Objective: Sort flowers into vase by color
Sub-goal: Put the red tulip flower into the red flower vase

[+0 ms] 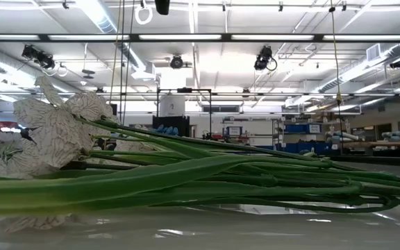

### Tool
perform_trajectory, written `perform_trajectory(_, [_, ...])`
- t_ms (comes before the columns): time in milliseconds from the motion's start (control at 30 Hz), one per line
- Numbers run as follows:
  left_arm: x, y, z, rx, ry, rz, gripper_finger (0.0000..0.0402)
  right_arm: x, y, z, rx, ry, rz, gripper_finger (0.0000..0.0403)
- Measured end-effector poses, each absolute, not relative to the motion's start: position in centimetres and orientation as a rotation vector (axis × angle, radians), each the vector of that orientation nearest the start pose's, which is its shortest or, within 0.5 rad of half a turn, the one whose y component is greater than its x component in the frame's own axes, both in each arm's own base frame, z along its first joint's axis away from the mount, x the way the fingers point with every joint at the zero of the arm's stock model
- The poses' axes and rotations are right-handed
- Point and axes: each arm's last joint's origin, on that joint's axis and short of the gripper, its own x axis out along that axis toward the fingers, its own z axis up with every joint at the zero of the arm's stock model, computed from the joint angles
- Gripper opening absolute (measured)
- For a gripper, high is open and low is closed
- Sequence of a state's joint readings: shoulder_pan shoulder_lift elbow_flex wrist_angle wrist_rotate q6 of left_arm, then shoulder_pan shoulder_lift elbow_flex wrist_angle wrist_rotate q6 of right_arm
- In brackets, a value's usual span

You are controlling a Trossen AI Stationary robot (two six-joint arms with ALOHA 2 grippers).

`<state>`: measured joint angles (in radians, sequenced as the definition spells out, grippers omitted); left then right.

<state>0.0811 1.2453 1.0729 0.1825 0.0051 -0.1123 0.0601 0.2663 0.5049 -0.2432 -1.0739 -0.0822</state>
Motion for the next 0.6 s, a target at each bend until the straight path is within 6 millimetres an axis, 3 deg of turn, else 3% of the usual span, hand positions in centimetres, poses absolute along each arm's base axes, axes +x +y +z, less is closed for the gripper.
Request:
perform_trajectory(433, [28.3,2.3,37.2,-0.111,-0.015,0.075,0.0126,8.0,3.1,28.2,-0.018,0.052,1.137,0.0025])
perform_trajectory(600, [28.3,2.3,37.2,-0.112,-0.015,0.075,0.0126,7.9,3.1,28.6,0.018,0.049,1.123,0.0065])
